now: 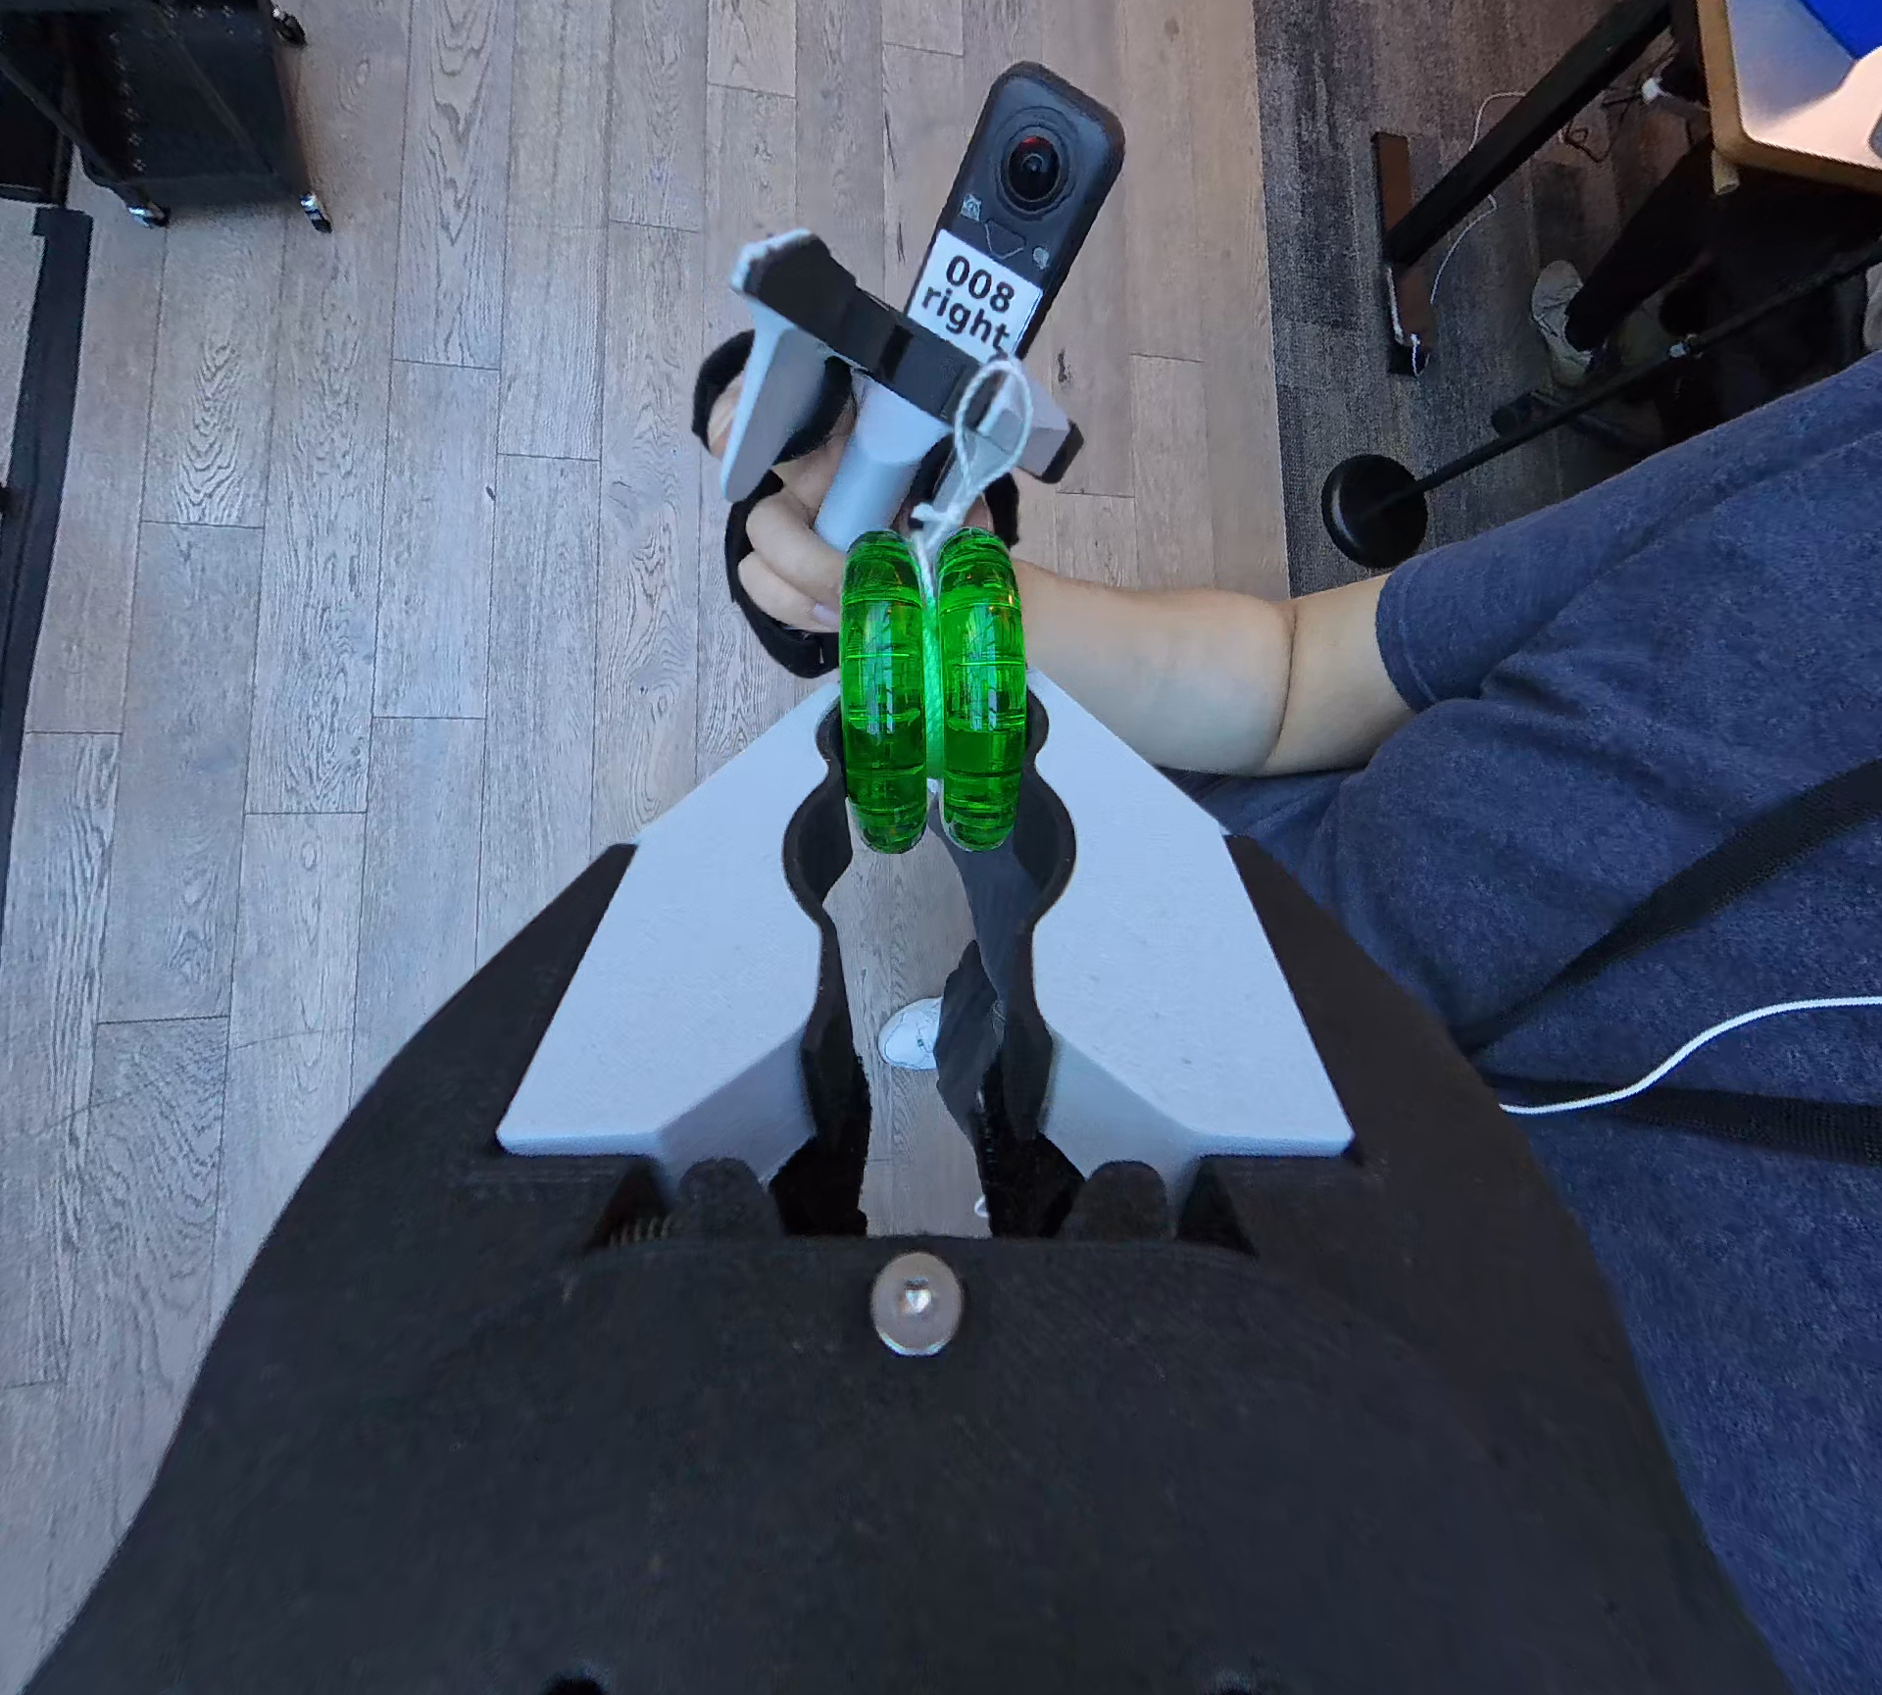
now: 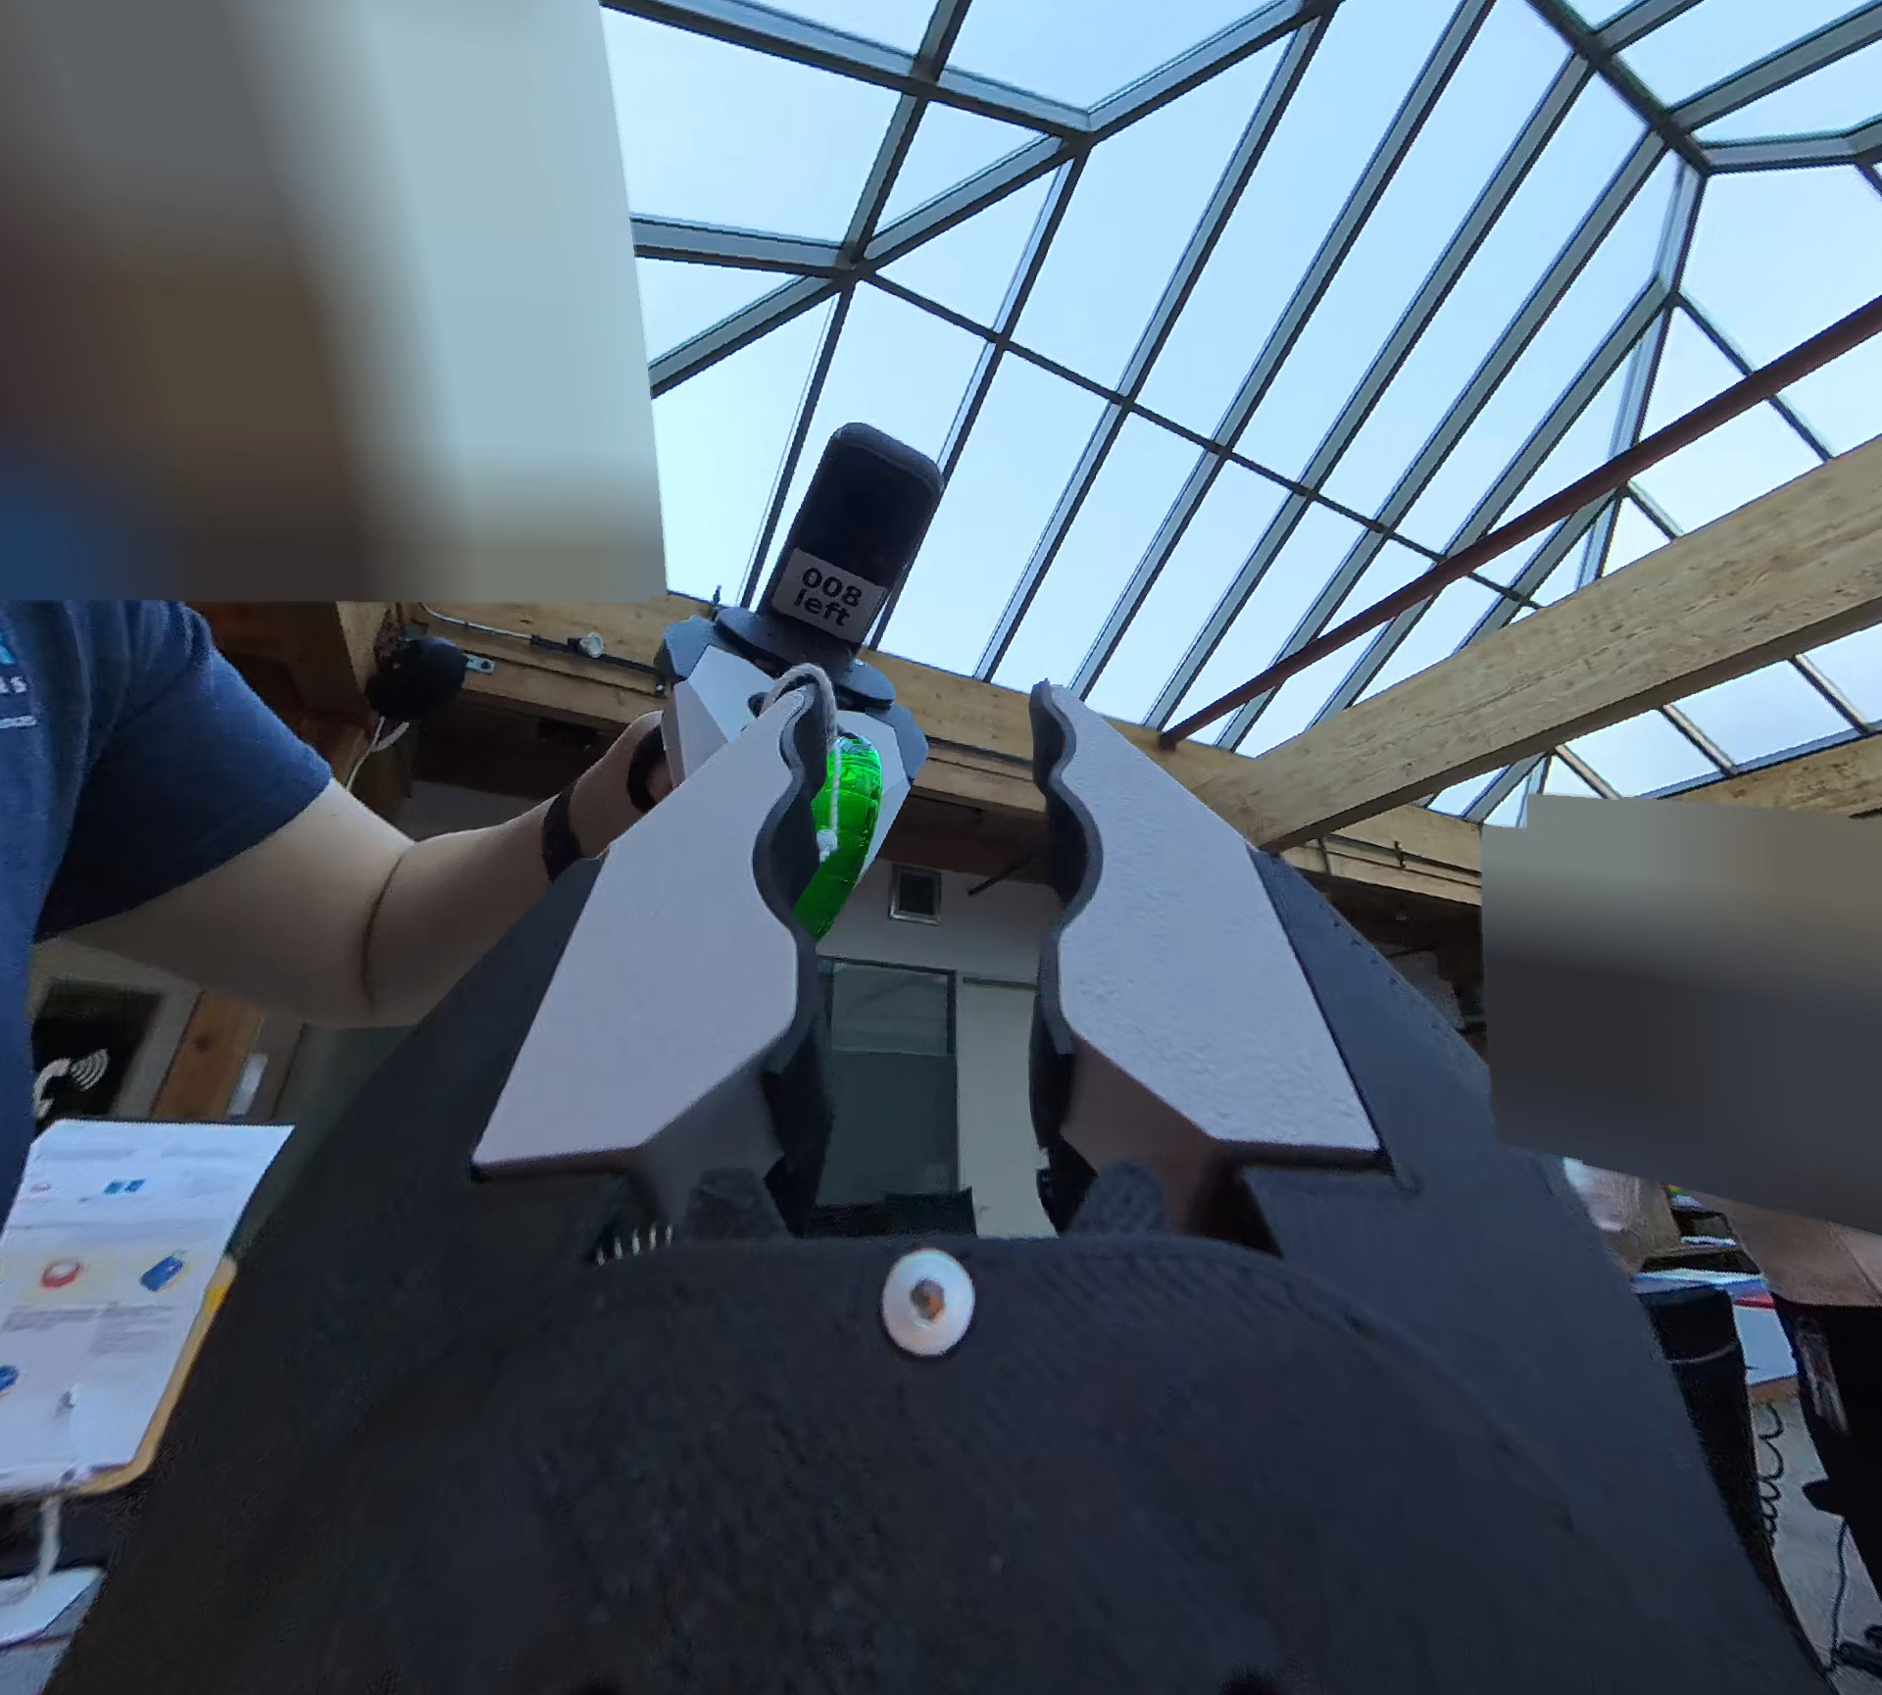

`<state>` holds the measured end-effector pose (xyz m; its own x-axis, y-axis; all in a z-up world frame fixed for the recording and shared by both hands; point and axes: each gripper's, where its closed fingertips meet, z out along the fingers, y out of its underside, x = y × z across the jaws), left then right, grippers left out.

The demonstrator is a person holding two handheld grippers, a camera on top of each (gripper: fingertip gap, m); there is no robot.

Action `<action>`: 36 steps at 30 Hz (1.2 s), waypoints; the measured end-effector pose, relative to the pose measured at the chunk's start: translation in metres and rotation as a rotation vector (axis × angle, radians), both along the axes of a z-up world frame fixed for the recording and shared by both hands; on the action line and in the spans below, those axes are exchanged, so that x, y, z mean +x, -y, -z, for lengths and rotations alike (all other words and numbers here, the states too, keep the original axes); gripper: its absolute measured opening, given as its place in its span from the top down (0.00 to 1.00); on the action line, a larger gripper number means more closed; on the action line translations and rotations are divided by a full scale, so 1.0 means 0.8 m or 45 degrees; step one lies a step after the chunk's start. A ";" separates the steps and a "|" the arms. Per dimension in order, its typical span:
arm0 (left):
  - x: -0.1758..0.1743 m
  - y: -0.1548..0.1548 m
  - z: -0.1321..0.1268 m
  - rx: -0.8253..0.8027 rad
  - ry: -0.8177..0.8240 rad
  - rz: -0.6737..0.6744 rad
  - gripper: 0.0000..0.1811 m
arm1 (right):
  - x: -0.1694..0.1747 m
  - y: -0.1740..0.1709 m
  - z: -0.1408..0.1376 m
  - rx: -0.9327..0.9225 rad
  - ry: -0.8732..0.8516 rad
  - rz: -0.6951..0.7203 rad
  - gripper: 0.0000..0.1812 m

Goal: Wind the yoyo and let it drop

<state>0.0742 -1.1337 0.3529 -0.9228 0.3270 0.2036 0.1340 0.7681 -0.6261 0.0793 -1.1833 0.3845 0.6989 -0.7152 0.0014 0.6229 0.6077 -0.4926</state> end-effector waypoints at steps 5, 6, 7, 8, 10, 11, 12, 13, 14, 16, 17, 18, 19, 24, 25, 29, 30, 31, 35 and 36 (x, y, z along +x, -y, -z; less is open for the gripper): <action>-0.008 -0.006 -0.004 -0.003 -0.089 0.046 0.85 | 0.005 -0.016 0.005 -0.078 -0.057 -0.125 0.77; -0.008 -0.007 -0.003 -0.004 -0.097 0.046 0.85 | 0.003 -0.021 0.006 -0.092 -0.049 -0.130 0.78; -0.008 -0.008 -0.004 -0.014 -0.102 0.045 0.85 | 0.001 -0.026 0.006 -0.114 -0.044 -0.143 0.78; -0.010 -0.009 -0.005 -0.028 -0.123 0.048 0.85 | -0.001 -0.032 0.007 -0.144 -0.045 -0.162 0.78; -0.013 -0.013 -0.009 -0.042 -0.219 0.034 0.85 | -0.005 -0.041 0.007 -0.193 -0.040 -0.166 0.78; -0.012 -0.015 -0.010 -0.053 -0.251 0.019 0.85 | -0.007 -0.044 0.006 -0.216 -0.030 -0.158 0.78; -0.010 -0.016 -0.009 -0.062 -0.270 0.005 0.85 | -0.009 -0.048 0.006 -0.248 -0.027 -0.152 0.78; -0.008 -0.018 -0.007 -0.068 -0.285 -0.006 0.85 | -0.009 -0.051 0.006 -0.276 -0.032 -0.141 0.78; -0.006 -0.020 -0.007 -0.078 -0.307 -0.019 0.85 | -0.008 -0.054 0.006 -0.298 -0.038 -0.130 0.78; -0.005 -0.023 -0.009 -0.098 -0.374 -0.046 0.85 | -0.006 -0.061 0.006 -0.340 -0.048 -0.134 0.78; -0.004 -0.023 -0.010 -0.111 -0.395 -0.058 0.85 | -0.004 -0.064 0.007 -0.361 -0.065 -0.137 0.78; -0.002 -0.024 -0.010 -0.125 -0.399 -0.067 0.85 | 0.001 -0.066 0.007 -0.378 -0.091 -0.124 0.78; 0.001 -0.025 -0.010 -0.136 -0.396 -0.074 0.85 | 0.005 -0.068 0.008 -0.399 -0.109 -0.105 0.78; 0.006 -0.030 -0.013 -0.191 -0.382 -0.090 0.85 | 0.014 -0.081 0.005 -0.497 -0.168 -0.066 0.77; 0.006 -0.031 -0.013 -0.197 -0.366 -0.083 0.85 | 0.015 -0.082 0.004 -0.507 -0.175 -0.073 0.77; 0.004 -0.034 -0.015 -0.210 -0.377 -0.071 0.85 | 0.016 -0.093 0.004 -0.573 -0.178 -0.118 0.74; 0.003 -0.035 -0.015 -0.207 -0.384 -0.066 0.85 | 0.018 -0.095 0.004 -0.590 -0.189 -0.126 0.72; 0.003 -0.036 -0.013 -0.201 -0.379 -0.061 0.85 | 0.019 -0.097 0.004 -0.602 -0.194 -0.136 0.71; 0.000 -0.039 -0.007 -0.177 -0.337 -0.029 0.85 | 0.021 -0.105 0.006 -0.641 -0.206 -0.180 0.69; 0.000 -0.039 -0.007 -0.172 -0.324 -0.021 0.85 | 0.022 -0.106 0.007 -0.650 -0.217 -0.190 0.69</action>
<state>0.0743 -1.1022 0.3581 -0.8530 0.3524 0.3849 -0.0520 0.6764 -0.7347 0.0968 -1.0984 0.3793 0.8133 -0.5465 0.1998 0.4343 0.3415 -0.8336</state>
